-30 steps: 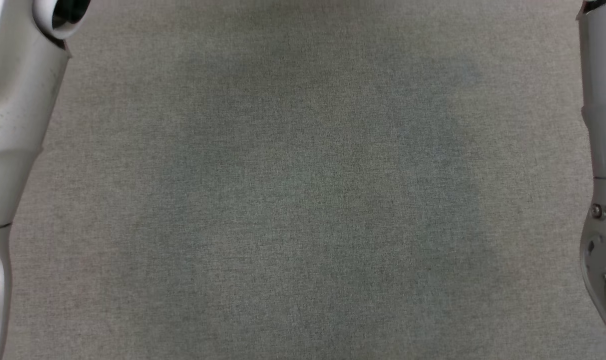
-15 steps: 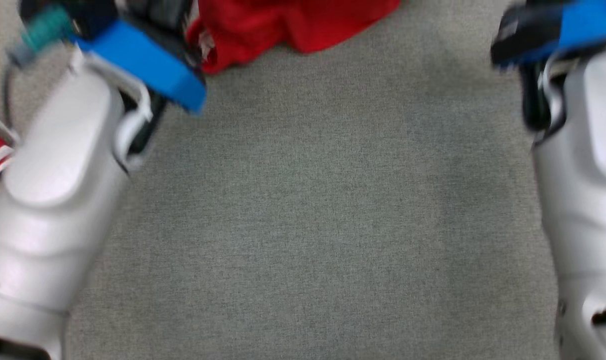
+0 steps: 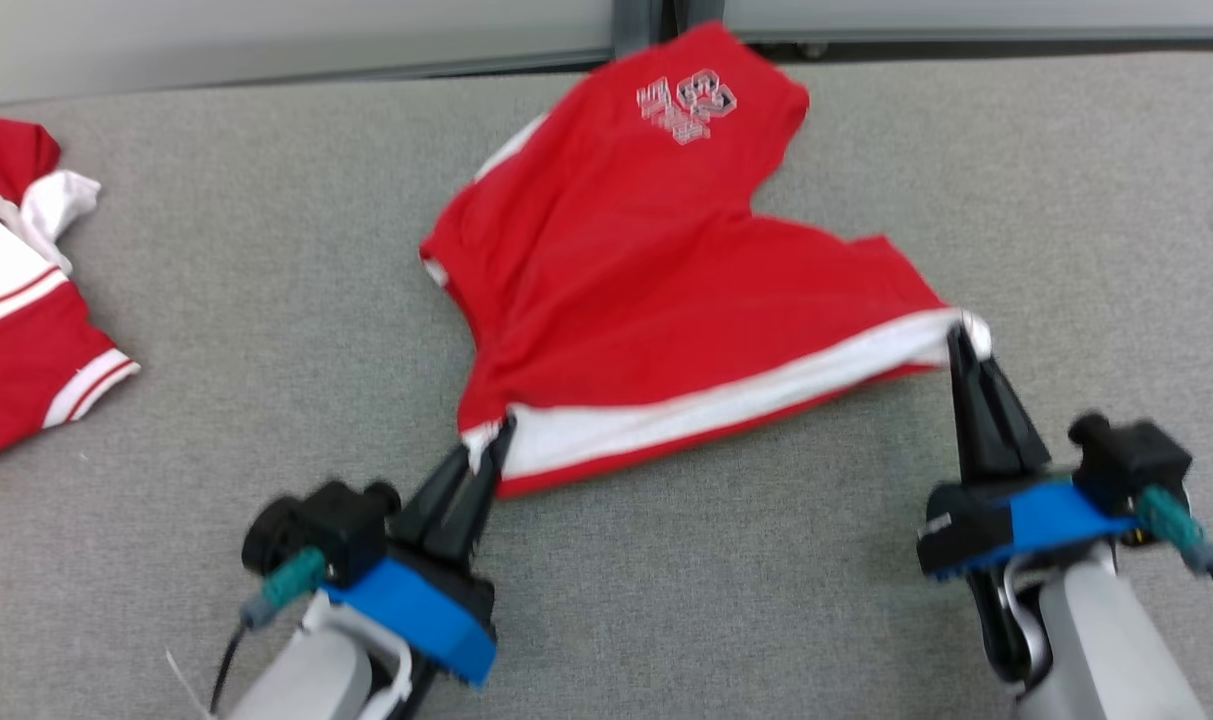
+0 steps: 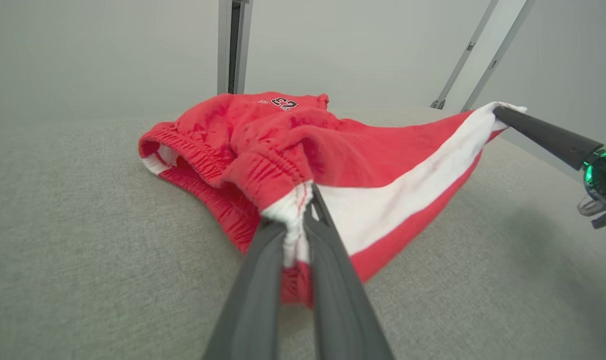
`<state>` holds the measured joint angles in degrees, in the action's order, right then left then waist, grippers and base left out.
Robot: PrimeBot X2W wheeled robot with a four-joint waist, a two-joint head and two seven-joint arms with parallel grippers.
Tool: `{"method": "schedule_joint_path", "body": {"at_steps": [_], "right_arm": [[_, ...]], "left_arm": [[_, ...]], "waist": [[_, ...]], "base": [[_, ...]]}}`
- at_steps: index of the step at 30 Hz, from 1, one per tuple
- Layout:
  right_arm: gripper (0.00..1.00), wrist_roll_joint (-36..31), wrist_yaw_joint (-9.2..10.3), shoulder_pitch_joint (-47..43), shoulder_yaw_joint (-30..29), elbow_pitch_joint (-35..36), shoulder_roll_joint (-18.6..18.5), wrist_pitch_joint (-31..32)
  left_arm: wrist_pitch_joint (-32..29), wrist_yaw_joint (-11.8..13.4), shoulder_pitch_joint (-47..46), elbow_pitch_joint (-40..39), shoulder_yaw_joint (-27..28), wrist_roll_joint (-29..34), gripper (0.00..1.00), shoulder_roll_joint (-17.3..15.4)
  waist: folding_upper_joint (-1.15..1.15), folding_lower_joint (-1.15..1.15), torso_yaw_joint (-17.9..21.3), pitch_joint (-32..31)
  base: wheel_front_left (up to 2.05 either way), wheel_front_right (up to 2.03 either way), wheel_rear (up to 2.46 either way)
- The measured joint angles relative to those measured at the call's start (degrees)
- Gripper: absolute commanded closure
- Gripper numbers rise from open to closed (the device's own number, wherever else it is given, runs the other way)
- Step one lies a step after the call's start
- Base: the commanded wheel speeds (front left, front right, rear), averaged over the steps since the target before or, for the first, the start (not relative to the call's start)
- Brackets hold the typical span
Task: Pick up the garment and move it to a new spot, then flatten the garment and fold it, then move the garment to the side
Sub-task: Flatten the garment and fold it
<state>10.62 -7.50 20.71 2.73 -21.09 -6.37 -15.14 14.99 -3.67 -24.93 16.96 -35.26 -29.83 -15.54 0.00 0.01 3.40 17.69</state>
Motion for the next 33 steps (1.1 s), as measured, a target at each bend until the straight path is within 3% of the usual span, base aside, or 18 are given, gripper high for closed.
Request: {"method": "schedule_joint_path", "body": {"at_steps": [11,18,25,33], "right_arm": [[1.00,1.0,0.00,-21.2,-1.3,11.9,2.2,3.1],[1.00,1.0,0.00,-27.8,-3.9,19.0,3.0,5.8],[1.00,-0.9,0.00,-26.0,-4.6,20.3,3.1,7.4],[1.00,-2.6,0.00,-12.2,-3.6,18.2,-0.2,9.2]], "left_arm": [[0.0,2.6,17.8,-7.1,1.0,0.2,1.00,-0.4],[0.0,3.0,20.3,-9.3,0.2,0.7,1.00,-1.0],[-0.2,3.0,19.0,-9.8,-0.3,0.8,1.00,-0.8],[-0.9,1.6,11.7,-9.3,-0.4,1.8,1.00,0.0]], "waist": [[0.00,0.01,-0.5,-7.5],[0.00,0.00,-1.3,-9.1],[0.00,0.00,-1.4,-8.5],[0.00,-0.02,-2.5,-4.8]], "base": [[0.00,0.00,0.00],[0.00,0.00,0.00],[0.00,0.00,0.00],[0.00,0.00,0.00]]}}
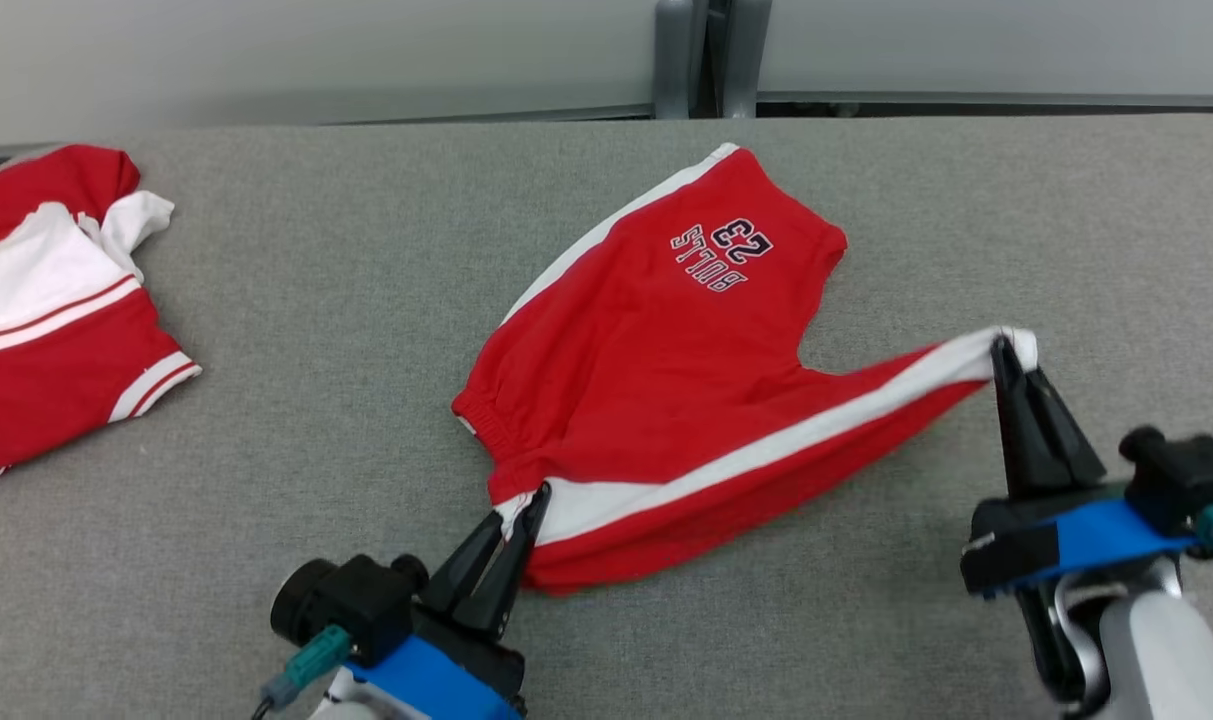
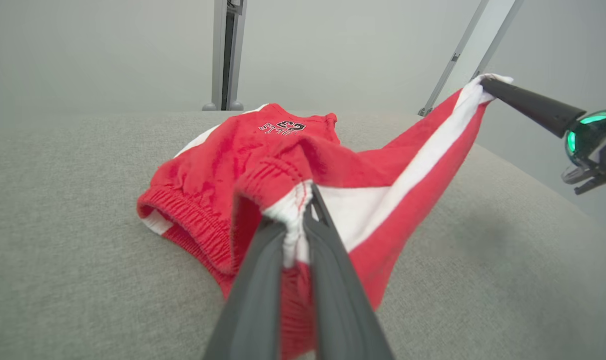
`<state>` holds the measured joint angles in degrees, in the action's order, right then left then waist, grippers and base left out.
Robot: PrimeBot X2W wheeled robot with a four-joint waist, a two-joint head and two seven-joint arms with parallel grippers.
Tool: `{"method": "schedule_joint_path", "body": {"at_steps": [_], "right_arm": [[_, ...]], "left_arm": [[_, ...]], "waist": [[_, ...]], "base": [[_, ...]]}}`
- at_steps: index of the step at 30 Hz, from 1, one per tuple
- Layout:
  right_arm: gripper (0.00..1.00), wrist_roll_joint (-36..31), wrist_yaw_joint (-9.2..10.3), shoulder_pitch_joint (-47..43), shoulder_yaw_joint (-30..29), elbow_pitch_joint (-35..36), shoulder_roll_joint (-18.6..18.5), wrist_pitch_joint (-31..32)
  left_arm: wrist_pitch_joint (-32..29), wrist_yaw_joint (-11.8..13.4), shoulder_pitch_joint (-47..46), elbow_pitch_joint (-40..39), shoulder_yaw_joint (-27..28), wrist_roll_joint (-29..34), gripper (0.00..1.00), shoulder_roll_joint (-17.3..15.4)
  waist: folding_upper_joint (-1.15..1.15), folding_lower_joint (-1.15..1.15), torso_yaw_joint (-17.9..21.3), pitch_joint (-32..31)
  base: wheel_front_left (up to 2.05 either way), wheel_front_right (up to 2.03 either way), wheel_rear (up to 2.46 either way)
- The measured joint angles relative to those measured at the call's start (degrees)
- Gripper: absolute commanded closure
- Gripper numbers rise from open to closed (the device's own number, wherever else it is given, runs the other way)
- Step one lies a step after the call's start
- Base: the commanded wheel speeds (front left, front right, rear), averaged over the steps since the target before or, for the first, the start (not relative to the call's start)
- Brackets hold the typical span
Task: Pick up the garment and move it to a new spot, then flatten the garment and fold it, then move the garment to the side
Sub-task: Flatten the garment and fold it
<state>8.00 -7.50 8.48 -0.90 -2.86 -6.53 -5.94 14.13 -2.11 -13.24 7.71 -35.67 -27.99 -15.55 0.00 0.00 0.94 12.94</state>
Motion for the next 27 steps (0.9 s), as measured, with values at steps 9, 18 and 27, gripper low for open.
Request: {"method": "schedule_joint_path", "body": {"at_steps": [9,18,27], "right_arm": [[1.00,-2.7,0.00,21.8,3.9,-9.2,-3.4,3.0],[1.00,-4.6,-0.01,40.9,6.4,-23.6,-5.0,4.4],[0.82,-7.0,-0.01,52.4,7.5,-39.5,-5.3,3.4]], "left_arm": [[-0.4,-1.4,-9.9,2.4,1.4,0.4,1.00,1.5],[0.4,-2.1,-17.2,5.9,3.8,-0.3,1.00,3.6],[0.7,-3.3,-22.3,10.7,4.2,0.0,0.36,6.6]], "waist": [[0.00,-0.01,-2.1,6.8],[0.00,-0.01,-5.1,13.3],[0.00,-0.02,-8.2,18.1]], "base": [[0.00,0.00,0.00],[0.00,0.00,0.00],[0.00,0.00,0.00]]}}
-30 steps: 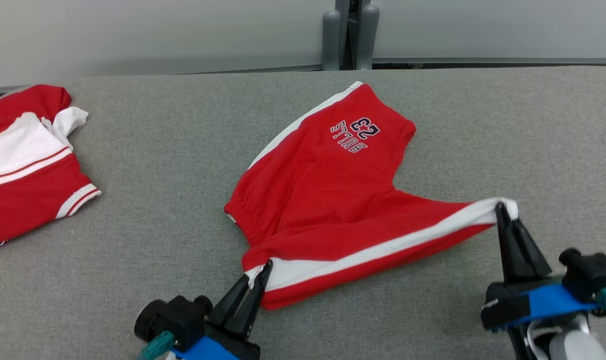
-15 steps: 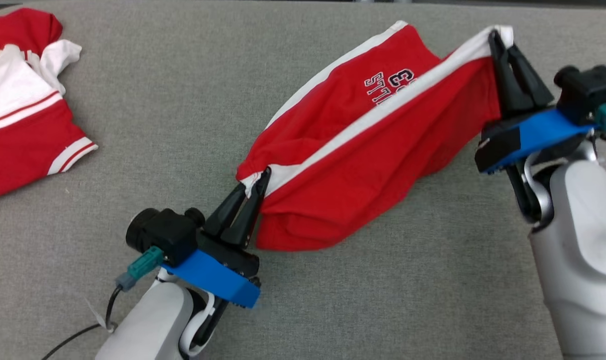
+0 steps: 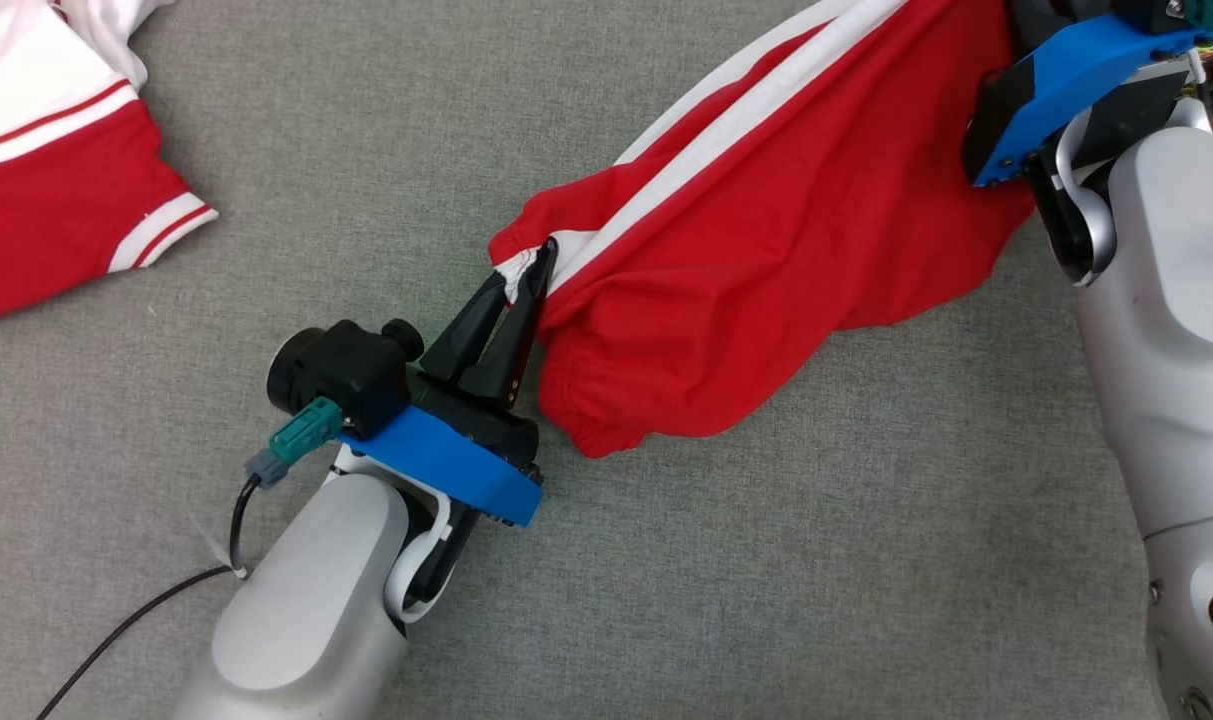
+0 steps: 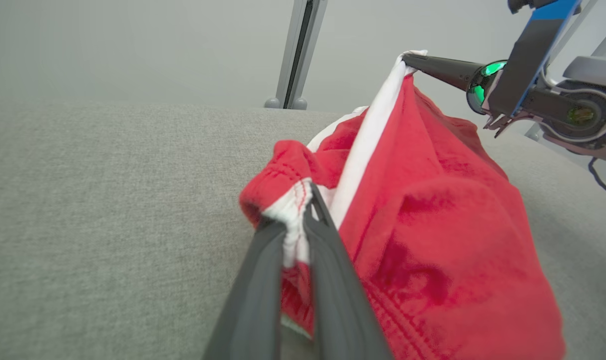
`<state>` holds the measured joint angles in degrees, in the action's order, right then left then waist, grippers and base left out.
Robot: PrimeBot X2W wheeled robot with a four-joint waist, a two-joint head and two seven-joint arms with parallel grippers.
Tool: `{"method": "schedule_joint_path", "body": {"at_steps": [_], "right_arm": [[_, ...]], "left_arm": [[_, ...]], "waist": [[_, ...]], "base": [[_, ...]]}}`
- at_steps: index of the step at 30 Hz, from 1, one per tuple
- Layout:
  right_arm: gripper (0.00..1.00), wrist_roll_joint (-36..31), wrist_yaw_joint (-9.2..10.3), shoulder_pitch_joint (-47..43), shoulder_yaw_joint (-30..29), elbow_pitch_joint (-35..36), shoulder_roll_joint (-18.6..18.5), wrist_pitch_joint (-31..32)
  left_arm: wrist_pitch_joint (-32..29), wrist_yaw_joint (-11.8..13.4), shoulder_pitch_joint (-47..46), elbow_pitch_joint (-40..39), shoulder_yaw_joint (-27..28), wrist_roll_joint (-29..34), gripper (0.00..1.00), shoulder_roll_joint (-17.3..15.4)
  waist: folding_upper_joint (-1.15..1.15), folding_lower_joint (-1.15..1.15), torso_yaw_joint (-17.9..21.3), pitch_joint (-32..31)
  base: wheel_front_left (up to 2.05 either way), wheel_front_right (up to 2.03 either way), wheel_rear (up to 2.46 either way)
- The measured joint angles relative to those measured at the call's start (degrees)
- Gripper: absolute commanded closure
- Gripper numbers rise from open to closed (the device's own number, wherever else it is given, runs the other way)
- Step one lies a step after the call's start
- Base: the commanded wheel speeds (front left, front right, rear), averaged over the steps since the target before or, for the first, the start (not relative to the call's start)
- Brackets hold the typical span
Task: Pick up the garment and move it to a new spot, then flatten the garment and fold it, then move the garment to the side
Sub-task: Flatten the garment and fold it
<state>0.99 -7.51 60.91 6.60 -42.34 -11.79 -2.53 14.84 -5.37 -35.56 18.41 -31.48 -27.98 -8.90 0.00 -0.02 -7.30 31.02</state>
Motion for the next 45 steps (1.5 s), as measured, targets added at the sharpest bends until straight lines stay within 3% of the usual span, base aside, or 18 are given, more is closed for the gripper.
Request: {"method": "schedule_joint_path", "body": {"at_steps": [1,2,7,15,26,35,42,43,44,45], "right_arm": [[0.36,0.0,0.00,0.5,-0.1,-1.0,0.1,-0.5],[0.00,-0.3,0.00,0.9,-0.1,-2.1,0.1,-1.0],[0.00,-0.5,0.01,1.5,-0.1,-6.4,0.1,-3.4],[0.00,0.1,0.01,1.0,0.0,-10.0,-2.1,-6.4],[0.00,0.5,0.01,-2.7,0.1,-13.0,-5.0,-6.6],[0.00,0.2,0.01,-4.4,0.4,-16.0,-6.1,-2.9],[0.00,2.2,0.04,-4.9,1.9,-16.8,-5.6,0.2],[0.11,2.9,0.09,-5.0,2.2,-16.7,-5.6,0.6],[0.58,3.5,0.12,-5.2,2.6,-16.7,-5.5,1.0],[0.86,4.2,0.13,-5.3,3.1,-16.6,-5.4,1.5]], "left_arm": [[0.1,-0.1,-0.1,0.4,0.1,0.2,0.00,0.2],[0.1,-0.1,-0.2,0.8,0.1,0.5,0.00,0.4],[0.1,0.0,0.0,-0.2,1.4,1.8,0.00,0.9],[0.2,1.2,8.0,-9.2,5.5,5.4,0.00,-0.5],[0.2,4.2,16.2,-19.8,17.8,11.0,0.00,-1.5],[0.2,2.9,19.3,-22.3,26.3,14.5,0.00,1.7],[0.2,0.7,20.0,-21.8,29.0,16.4,0.00,3.9],[0.2,0.6,20.1,-21.7,29.1,16.6,0.00,4.2],[0.2,0.2,20.2,-21.6,29.2,16.7,0.00,4.4],[0.2,0.1,20.2,-21.5,29.3,16.9,0.00,4.6]], "waist": [[0.00,0.00,-0.1,0.1],[0.00,0.00,-0.2,0.1],[0.00,0.01,-0.1,-0.8],[0.00,0.02,-0.3,-3.1],[0.00,0.02,-1.4,-4.6],[0.00,0.02,-2.5,-3.7],[0.00,0.02,-3.1,-3.9],[0.00,0.02,-3.2,-4.0],[0.00,0.02,-3.3,-4.1],[0.00,0.02,-3.3,-4.3]], "base": [[0.00,0.00,0.00],[0.00,0.00,0.00],[0.00,0.00,0.00],[0.00,0.00,0.00],[0.00,0.00,0.00],[0.00,0.00,0.00],[0.00,0.00,0.00],[0.00,0.00,0.00],[0.00,0.00,0.00],[0.00,0.00,0.00]]}}
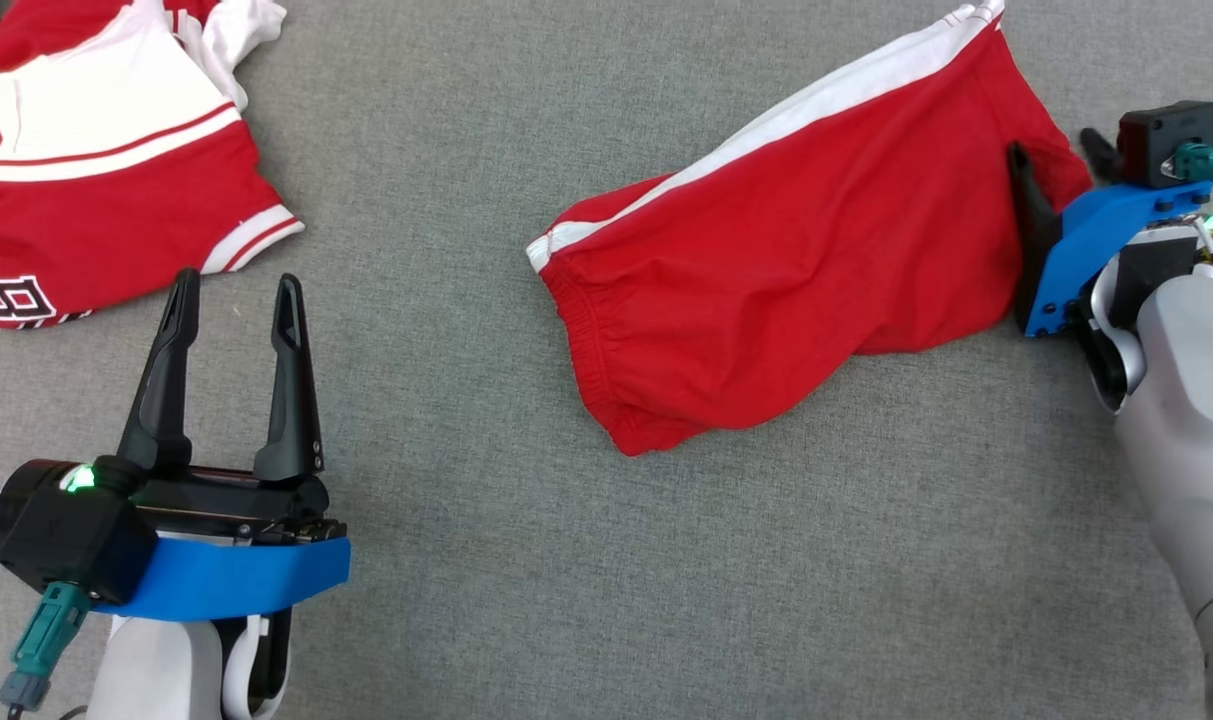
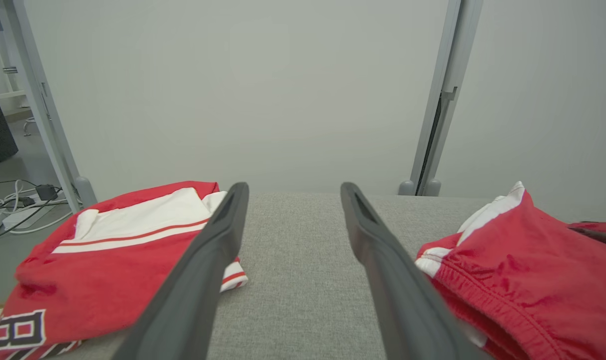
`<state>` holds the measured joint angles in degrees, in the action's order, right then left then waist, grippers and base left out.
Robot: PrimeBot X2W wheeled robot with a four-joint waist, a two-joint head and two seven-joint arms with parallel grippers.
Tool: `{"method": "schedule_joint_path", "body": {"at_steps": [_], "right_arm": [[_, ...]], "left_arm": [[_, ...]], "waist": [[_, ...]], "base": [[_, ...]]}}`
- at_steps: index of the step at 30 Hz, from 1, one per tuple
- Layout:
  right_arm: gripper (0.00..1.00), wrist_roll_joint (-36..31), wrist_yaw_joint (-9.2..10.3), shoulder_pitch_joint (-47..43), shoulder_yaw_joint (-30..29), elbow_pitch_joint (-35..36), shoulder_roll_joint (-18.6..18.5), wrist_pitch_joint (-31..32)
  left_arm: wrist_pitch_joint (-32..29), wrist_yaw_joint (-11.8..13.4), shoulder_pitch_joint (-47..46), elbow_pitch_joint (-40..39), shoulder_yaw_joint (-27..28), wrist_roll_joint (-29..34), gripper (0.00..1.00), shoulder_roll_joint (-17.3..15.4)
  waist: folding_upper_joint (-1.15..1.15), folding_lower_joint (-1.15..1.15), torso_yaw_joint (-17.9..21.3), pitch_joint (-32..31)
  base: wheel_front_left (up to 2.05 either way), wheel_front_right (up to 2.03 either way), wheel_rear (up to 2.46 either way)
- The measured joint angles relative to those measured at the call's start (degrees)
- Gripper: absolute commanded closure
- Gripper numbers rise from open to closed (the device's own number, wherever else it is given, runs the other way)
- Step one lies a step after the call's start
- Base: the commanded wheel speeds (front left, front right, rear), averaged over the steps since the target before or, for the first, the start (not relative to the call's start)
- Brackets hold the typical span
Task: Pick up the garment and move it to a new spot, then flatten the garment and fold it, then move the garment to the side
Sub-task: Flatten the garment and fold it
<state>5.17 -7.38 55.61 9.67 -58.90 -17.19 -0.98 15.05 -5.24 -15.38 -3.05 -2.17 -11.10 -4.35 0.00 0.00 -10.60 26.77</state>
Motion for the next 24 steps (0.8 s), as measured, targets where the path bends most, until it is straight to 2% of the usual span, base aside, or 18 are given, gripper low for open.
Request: {"method": "schedule_joint_path", "body": {"at_steps": [1,7,14,18,24], "right_arm": [[1.00,0.6,0.00,-0.3,0.5,0.3,0.1,0.3],[1.00,4.6,-0.04,-1.8,3.6,2.0,0.6,2.8],[1.00,9.0,-0.12,-5.6,5.2,5.2,-0.2,2.9],[1.00,11.4,-0.12,-9.5,4.2,8.5,-0.6,1.4],[1.00,14.4,-0.12,-19.2,-0.6,14.7,-0.9,-0.5]], "left_arm": [[0.0,-0.2,0.0,0.1,0.1,0.1,0.00,0.2],[0.0,-1.0,0.9,0.9,1.1,1.0,0.00,0.7],[0.0,-1.5,2.0,1.7,1.5,1.7,0.00,1.1],[0.0,-1.5,3.5,1.9,2.0,2.1,0.00,1.2],[0.0,-1.8,6.5,2.2,2.7,2.7,0.00,1.3]], "waist": [[0.00,0.00,0.0,-0.1],[0.00,0.00,0.6,-1.6],[0.00,0.00,2.4,-4.5],[0.00,0.00,3.9,-6.6],[0.00,0.00,7.1,-9.5]], "base": [[0.00,0.00,0.00],[0.00,0.00,0.00],[0.00,0.00,0.00],[0.00,0.00,0.00],[0.00,0.00,0.00]]}}
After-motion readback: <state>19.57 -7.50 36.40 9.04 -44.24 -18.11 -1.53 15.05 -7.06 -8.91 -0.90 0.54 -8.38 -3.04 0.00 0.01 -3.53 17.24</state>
